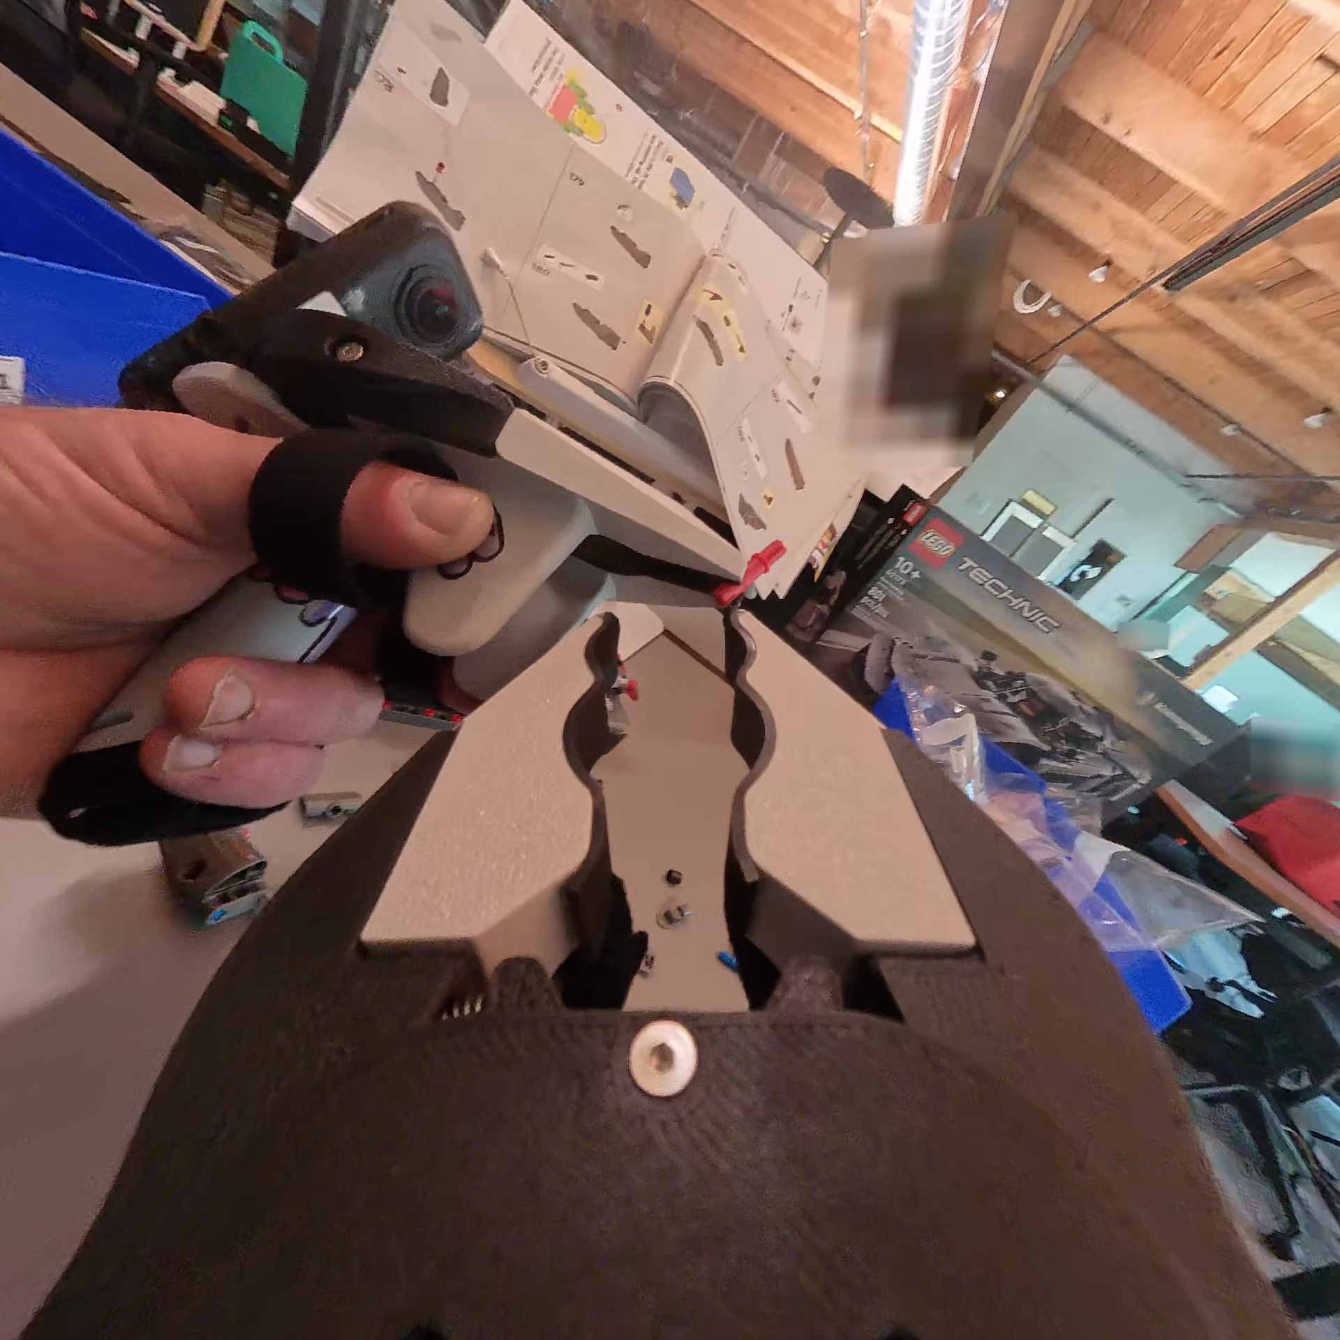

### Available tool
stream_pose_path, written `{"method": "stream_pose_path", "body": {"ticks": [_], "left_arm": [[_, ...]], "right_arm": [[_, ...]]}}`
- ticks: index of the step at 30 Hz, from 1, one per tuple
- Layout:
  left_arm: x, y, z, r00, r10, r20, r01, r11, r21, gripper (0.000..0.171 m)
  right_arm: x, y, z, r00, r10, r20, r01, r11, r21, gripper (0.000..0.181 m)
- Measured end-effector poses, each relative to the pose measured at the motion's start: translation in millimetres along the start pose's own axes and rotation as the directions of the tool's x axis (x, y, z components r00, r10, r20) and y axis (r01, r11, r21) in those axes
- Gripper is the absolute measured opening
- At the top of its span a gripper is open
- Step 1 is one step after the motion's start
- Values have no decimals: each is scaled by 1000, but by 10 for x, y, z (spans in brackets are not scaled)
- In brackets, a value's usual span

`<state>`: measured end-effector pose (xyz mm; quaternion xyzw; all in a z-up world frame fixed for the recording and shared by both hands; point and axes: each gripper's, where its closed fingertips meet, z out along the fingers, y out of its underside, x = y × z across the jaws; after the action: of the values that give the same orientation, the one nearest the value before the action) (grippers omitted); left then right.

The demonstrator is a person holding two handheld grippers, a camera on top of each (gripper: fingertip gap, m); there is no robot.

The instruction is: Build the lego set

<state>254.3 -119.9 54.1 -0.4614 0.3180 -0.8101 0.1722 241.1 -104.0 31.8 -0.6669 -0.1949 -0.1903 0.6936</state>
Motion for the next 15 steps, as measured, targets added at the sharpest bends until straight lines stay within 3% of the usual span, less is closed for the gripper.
{"method": "stream_pose_path", "body": {"ticks": [5, 15], "left_arm": [[-59, -67, -26, 994, -106, -30, 109, 990, 95, 1], [-129, -17, 25, 962, -253, -98, 267, 948, 175, 3]], "right_arm": [[127, -54, -50, 999, 17, -35, -16, 999, 40, 16], [170, -20, -2, 997, -38, -61, 39, 999, 18, 9]]}}
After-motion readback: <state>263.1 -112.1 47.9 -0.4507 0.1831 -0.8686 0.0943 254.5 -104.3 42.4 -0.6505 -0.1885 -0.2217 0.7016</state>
